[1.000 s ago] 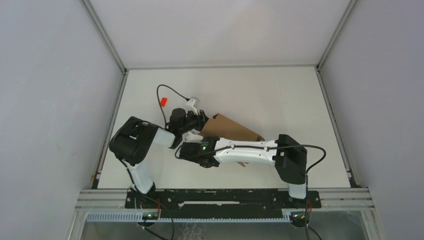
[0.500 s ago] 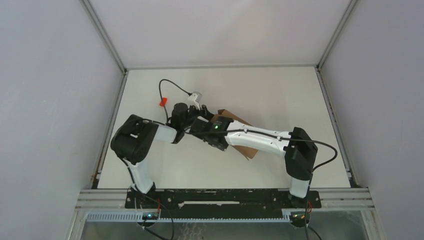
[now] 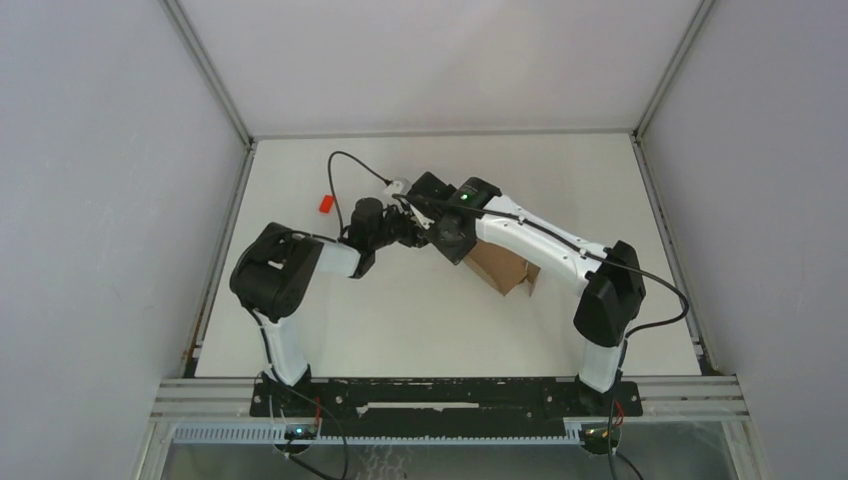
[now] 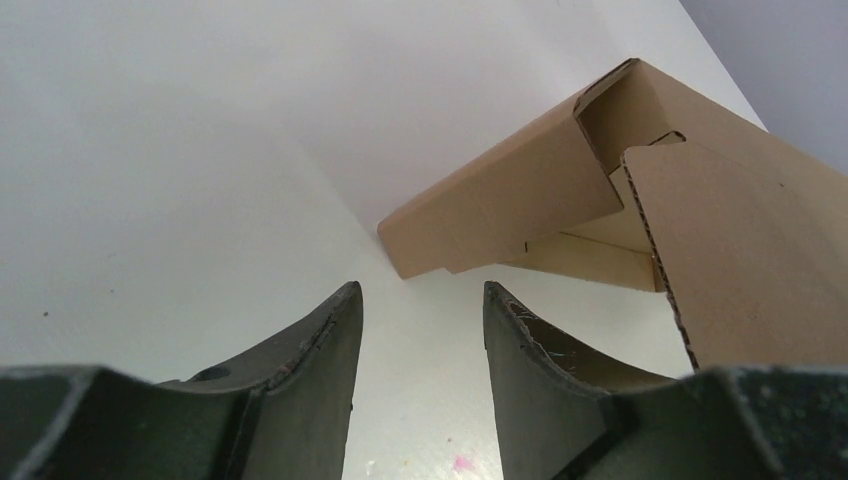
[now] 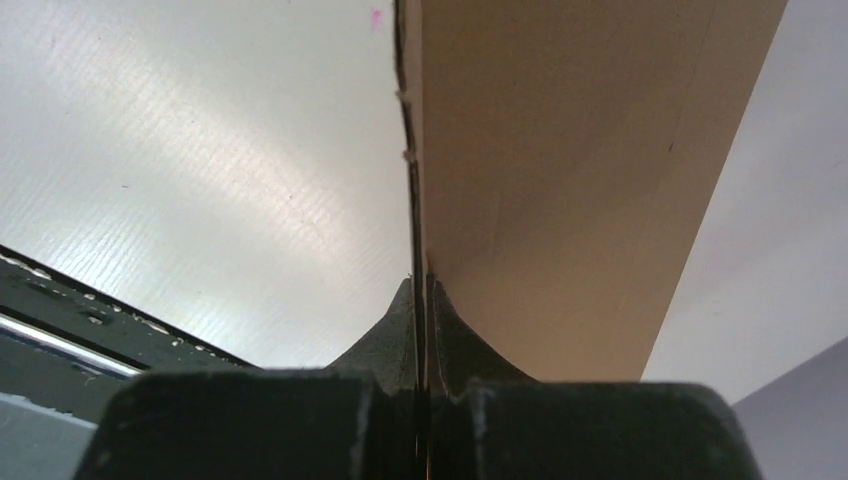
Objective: Fold the paper box
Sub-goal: Fold the paper box at the center of the board.
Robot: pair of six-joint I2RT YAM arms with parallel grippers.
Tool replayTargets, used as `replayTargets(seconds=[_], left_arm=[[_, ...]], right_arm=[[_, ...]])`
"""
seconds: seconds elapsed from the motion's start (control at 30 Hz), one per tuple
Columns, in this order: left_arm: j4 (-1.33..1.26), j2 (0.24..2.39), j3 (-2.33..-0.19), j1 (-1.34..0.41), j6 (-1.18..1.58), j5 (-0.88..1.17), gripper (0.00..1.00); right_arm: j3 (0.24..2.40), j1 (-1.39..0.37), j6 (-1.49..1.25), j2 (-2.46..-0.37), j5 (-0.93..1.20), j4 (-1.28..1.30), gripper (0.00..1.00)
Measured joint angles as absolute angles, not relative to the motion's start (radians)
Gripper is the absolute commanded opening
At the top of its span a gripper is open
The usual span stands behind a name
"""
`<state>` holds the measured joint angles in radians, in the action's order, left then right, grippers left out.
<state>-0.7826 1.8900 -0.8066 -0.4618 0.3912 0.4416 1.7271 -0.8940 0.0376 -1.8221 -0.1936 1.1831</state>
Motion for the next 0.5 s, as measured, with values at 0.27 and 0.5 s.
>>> replayTargets(seconds=[0.27, 0.5], left_arm=[[-0.737, 1.924, -0.866, -0.463, 0.381, 0.453, 0.53], [-0.688, 1.93, -0.879, -0.462, 0.38, 0.453, 0.53]], right_arm=[[1.731, -0.823, 0.052, -1.832, -0.073, 1.183, 0.0], [1.755, -0.781, 0.06, -1.852, 0.015, 1.199, 0.0]])
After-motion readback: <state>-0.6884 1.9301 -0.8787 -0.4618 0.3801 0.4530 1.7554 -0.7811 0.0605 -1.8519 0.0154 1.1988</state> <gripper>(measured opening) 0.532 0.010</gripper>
